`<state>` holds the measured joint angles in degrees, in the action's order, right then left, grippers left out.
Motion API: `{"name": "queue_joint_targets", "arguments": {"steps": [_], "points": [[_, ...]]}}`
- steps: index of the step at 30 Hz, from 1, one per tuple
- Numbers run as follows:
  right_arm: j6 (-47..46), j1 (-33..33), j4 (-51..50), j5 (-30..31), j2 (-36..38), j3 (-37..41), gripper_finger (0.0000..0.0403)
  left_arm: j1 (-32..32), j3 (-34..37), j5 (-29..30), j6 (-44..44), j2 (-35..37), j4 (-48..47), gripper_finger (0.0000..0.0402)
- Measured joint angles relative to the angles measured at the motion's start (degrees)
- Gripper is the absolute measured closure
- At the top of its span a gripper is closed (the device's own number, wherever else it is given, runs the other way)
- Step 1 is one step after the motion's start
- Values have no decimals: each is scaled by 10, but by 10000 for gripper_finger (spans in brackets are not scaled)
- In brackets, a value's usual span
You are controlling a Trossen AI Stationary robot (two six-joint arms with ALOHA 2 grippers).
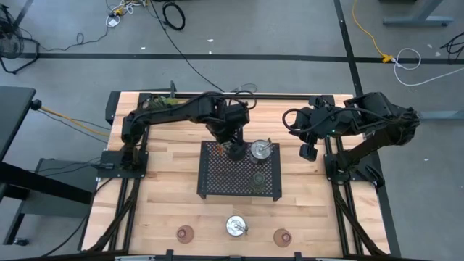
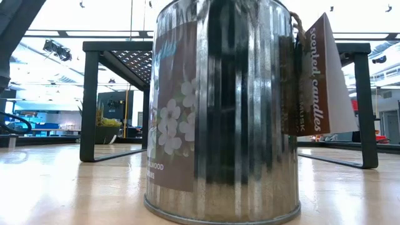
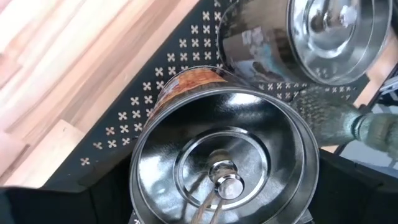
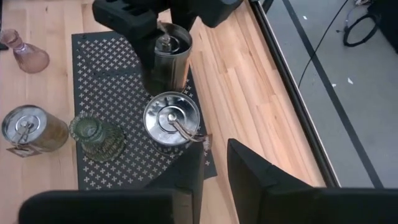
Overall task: Pick & Place candle stick holders
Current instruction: Put the silver scented candle on the shelf aligned with the silver scented candle
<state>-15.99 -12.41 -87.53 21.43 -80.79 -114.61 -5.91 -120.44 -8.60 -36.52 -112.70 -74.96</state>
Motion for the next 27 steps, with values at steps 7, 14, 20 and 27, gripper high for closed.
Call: {"name": "queue_joint_targets", "arguments": {"steps": [7, 14, 20, 27], "points": [[0, 0, 0, 0, 0, 0, 330, 8, -1, 3, 16, -8, 6, 36], [-9, 0, 0, 0, 0, 0, 330, 8, 0, 4, 27, -12, 11, 34], [-10, 0, 0, 1, 0, 0, 330, 8, 0, 9, 30, -12, 17, 33], [-10, 0, 0, 1, 0, 0, 330, 8, 0, 8, 28, -12, 42, 13]]}}
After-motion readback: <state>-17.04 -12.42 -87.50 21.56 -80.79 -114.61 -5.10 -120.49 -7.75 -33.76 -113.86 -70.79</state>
